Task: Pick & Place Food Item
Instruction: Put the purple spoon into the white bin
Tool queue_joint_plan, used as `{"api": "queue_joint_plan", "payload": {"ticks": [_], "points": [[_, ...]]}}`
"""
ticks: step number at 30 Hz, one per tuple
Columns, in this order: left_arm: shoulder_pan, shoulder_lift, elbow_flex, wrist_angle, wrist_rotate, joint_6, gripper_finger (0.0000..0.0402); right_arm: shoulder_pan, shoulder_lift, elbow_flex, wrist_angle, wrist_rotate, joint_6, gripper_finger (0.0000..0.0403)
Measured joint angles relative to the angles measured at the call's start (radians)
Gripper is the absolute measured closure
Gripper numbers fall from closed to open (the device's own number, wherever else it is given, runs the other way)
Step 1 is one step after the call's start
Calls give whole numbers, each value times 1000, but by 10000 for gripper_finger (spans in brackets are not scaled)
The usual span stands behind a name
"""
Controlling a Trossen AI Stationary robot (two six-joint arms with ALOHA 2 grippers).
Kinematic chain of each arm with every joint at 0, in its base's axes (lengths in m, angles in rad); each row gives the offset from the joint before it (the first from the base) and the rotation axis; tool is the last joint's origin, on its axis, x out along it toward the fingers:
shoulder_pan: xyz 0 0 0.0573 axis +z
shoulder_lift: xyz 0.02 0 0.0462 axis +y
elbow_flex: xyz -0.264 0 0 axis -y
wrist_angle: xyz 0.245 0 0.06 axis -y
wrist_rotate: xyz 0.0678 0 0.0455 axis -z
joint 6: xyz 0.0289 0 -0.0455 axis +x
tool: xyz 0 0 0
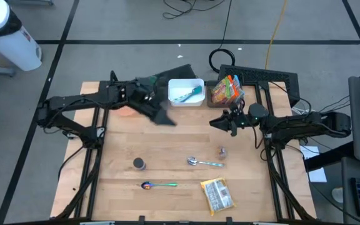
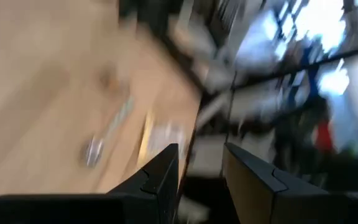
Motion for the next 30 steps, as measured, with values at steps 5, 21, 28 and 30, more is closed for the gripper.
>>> {"api": "queue_joint_plan", "payload": {"ticks": [5,21,28,30], "points": [[-59,-40,0,-312,26,156,270,5,0,0,39,0,153,318],[-487,-89,0,-487,-327,39,270,199,20,123,312,306,295,241],[-681,-88,0,-404,-555,-282,270,201,21,311,-124,65,76,184],[-739,-88,0,-397,-629,-373,270,210,21,345,-246,11,-13,177]]}}
